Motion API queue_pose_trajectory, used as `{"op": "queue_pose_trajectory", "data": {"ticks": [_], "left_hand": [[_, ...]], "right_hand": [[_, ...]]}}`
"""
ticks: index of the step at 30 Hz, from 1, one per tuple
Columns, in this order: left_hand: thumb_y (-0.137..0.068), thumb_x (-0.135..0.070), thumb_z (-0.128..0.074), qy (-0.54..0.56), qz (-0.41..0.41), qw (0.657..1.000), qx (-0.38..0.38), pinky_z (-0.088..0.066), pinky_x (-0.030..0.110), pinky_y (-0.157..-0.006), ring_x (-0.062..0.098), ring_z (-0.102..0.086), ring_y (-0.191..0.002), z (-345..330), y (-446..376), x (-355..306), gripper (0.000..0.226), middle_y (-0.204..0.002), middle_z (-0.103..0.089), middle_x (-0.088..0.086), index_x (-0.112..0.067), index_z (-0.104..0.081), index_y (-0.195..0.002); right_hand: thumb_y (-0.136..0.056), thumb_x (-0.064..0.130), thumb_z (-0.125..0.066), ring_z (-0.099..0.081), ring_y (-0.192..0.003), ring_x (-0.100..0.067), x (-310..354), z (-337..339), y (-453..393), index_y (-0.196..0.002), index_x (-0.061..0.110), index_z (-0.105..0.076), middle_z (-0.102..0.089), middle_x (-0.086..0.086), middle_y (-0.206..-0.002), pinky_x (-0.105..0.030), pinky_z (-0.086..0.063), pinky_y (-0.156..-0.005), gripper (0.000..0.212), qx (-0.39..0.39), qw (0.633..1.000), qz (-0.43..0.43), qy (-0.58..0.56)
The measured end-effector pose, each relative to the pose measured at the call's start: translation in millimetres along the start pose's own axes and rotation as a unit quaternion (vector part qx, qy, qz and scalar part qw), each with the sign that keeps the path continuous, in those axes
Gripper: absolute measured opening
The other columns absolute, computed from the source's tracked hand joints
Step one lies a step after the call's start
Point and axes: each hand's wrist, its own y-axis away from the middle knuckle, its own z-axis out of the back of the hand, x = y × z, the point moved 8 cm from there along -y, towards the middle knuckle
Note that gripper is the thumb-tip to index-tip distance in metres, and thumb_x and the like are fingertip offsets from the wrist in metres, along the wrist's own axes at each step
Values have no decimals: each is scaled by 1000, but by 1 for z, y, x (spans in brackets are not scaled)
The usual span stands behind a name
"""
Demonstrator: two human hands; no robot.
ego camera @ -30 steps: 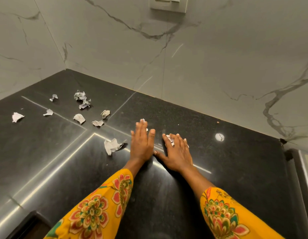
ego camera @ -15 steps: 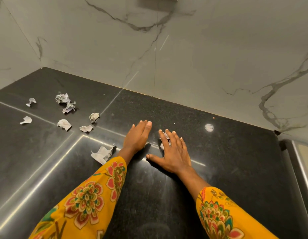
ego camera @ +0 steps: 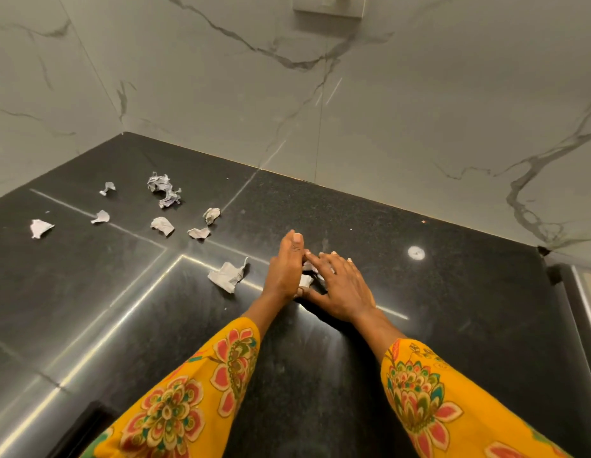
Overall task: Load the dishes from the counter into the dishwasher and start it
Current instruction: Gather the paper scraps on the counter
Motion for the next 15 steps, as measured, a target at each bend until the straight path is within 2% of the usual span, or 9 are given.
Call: {"op": "queue_pose_trajectory", "data": {"ticks": [2, 3, 5, 7, 9, 11, 13, 15], "left_hand": [[-98, -50, -28, -44, -45, 996, -59, -39, 24, -91, 18, -58, -112, 23, 9, -3, 53, -123, -62, 7, -18, -42, -137], [-101, -42, -28, -69, -64, 992, -81, -37, 22, -84, 20, -59, -108, 34, 14, -8, 46, -119, -64, 6, -15, -46, -133], [-102, -37, -29, -126, -103, 978, -133, -38, 26, -76, 28, -61, -98, 60, 24, -17, 42, -113, -66, 9, -10, -54, -122], [-99, -43, -26, -208, -132, 948, -203, -41, 36, -77, 34, -61, -92, 87, 33, -21, 51, -104, -68, 15, -8, -62, -107], [-99, -41, -25, -295, -108, 913, -261, -39, 42, -90, 35, -59, -99, 114, 36, -15, 52, -104, -67, 18, -6, -65, -100], [-103, -35, -26, -325, -54, 909, -256, -24, 45, -109, 31, -48, -122, 130, 34, 1, 46, -121, -61, 15, -8, -62, -112], [-103, -36, -21, -291, -9, 938, -189, -12, 44, -115, 28, -34, -136, 127, 31, 18, 48, -138, -49, 13, -9, -53, -128], [-103, -38, -18, -269, 6, 955, -124, -5, 45, -116, 26, -23, -143, 112, 25, 29, 52, -149, -37, 11, -10, -42, -139]], "right_hand": [[-77, 77, -31, -14, -145, -22, 9, -7, 2, -144, 35, -32, -26, 0, -154, -41, -6, -117, 78, 6, 1000, 1, 7], [-84, 69, -38, -14, -145, -22, 13, -9, 4, -142, 35, -35, -27, 0, -154, -41, -5, -118, 68, 3, 1000, -2, 5], [-89, 61, -41, -14, -145, -21, 21, -13, 7, -140, 36, -40, -28, 1, -153, -39, -4, -118, 57, 0, 1000, -7, -6], [-84, 65, -35, -16, -144, -20, 27, -18, 14, -137, 37, -43, -30, 2, -152, -38, -5, -118, 61, 3, 1000, -8, -16], [-80, 65, -32, -17, -144, -19, 33, -20, 22, -135, 37, -45, -32, 2, -151, -37, -7, -117, 63, -1, 1000, -4, -21], [-85, 62, -38, -17, -144, -18, 36, -20, 29, -135, 38, -44, -31, 2, -151, -36, -7, -117, 56, -10, 1000, -2, -25], [-89, 59, -43, -14, -145, -18, 36, -20, 34, -139, 40, -38, -26, 2, -154, -37, -5, -118, 55, -16, 999, -11, -32], [-83, 68, -38, -10, -146, -20, 37, -20, 38, -145, 40, -25, -19, 0, -157, -39, -3, -118, 69, -20, 999, -34, -31]]}}
